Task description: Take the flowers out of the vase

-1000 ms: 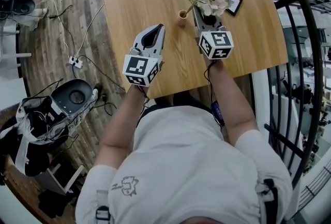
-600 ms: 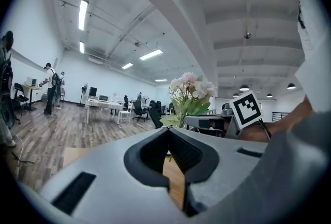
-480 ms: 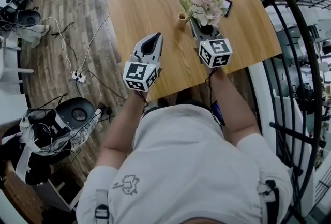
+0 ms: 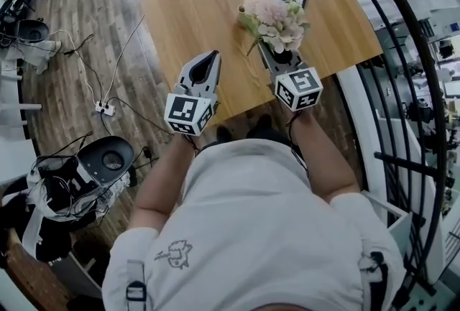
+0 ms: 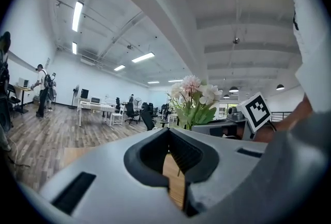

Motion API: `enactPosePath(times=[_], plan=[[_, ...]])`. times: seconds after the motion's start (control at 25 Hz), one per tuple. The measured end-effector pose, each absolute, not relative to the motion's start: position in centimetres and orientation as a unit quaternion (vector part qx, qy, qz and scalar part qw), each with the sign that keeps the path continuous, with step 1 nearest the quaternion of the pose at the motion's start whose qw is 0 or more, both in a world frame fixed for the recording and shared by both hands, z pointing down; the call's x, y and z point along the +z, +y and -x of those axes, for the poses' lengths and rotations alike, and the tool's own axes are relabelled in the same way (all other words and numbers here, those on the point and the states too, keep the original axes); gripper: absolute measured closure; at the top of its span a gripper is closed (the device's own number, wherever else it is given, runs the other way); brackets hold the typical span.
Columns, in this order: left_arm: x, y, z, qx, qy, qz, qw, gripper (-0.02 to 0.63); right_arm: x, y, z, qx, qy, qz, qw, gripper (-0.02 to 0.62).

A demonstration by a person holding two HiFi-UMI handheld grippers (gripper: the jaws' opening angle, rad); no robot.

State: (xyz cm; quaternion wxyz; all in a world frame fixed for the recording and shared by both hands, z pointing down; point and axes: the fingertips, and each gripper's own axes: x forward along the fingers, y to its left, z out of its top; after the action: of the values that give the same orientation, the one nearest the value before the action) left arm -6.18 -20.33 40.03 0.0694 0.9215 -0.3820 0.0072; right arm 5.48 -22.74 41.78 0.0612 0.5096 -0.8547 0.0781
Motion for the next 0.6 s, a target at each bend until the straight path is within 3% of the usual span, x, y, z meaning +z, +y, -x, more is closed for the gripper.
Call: enactPosePath(times=[0.6], plan=[[40.5,-15.7,-2.0,0.0,-0.445,-0.891,0.086,0.601,40.7,-17.3,-13.2,0.072,-0.902,-0.421,0.059,0.54]])
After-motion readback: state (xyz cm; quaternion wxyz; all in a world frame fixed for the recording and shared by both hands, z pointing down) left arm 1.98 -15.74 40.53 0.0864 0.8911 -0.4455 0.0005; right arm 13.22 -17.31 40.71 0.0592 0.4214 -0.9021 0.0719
